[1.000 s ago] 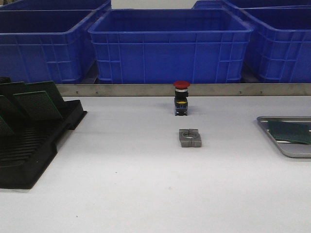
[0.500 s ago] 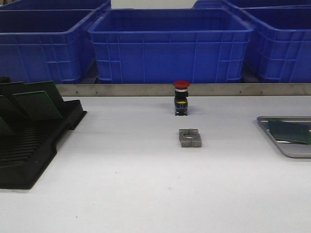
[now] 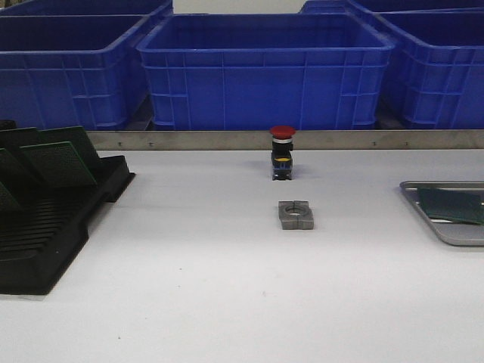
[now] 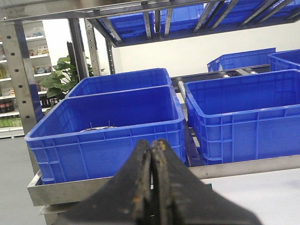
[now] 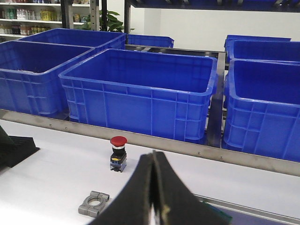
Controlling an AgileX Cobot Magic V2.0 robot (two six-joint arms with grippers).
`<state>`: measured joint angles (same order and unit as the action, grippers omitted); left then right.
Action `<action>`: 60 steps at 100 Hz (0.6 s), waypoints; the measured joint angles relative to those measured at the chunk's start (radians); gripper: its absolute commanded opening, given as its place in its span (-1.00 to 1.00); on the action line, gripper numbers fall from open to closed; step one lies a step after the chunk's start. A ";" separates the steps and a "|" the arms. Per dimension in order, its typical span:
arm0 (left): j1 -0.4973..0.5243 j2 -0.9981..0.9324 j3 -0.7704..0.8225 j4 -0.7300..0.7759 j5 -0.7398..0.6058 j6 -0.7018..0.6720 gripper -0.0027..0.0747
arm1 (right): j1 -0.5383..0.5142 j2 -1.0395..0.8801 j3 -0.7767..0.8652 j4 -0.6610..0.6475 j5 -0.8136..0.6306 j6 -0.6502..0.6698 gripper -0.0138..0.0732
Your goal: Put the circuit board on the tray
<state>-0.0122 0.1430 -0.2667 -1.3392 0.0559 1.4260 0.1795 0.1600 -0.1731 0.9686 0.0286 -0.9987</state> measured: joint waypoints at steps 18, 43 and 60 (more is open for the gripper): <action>0.000 0.000 0.000 -0.002 -0.049 0.000 -0.98 | 0.000 0.000 0.000 0.000 0.000 0.000 -0.82; 0.000 0.000 0.017 -0.038 -0.056 0.000 -0.98 | 0.000 0.000 0.000 0.000 0.000 0.000 -0.82; 0.000 0.002 0.040 -0.042 -0.056 0.000 -0.98 | 0.000 0.000 0.000 0.000 0.000 0.000 -0.82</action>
<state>-0.0122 0.1447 -0.2263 -1.3810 0.0000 1.4260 0.1795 0.1600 -0.1731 0.9686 0.0286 -0.9987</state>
